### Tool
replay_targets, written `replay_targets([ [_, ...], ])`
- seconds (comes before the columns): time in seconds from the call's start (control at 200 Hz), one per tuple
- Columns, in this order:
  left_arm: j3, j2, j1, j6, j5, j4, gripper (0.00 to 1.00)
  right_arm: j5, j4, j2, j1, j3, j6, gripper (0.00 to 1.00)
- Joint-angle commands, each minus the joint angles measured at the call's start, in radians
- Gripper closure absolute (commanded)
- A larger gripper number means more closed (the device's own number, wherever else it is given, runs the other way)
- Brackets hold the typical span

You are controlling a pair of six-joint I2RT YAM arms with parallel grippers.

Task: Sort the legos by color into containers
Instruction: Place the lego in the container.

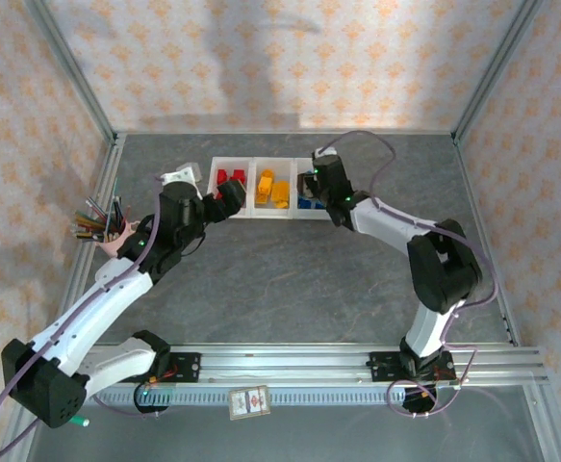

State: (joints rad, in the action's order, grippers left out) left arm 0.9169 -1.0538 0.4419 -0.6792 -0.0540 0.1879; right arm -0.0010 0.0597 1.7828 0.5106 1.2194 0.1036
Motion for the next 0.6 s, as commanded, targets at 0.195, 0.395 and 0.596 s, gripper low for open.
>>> replay_targets([
  [0.195,-0.039,-0.031,-0.011,0.019,0.013,-0.117,0.01,0.071,-0.119,0.134,-0.032,0.191,-0.019,0.38],
  [0.395,-0.060,-0.019,-0.011,0.042,0.083,-0.116,0.01,0.063,-0.113,0.022,-0.036,0.145,-0.014,0.19],
  [0.596,-0.095,-0.012,-0.016,0.137,0.352,-0.130,0.01,0.244,-0.093,-0.210,-0.076,-0.039,0.049,0.00],
])
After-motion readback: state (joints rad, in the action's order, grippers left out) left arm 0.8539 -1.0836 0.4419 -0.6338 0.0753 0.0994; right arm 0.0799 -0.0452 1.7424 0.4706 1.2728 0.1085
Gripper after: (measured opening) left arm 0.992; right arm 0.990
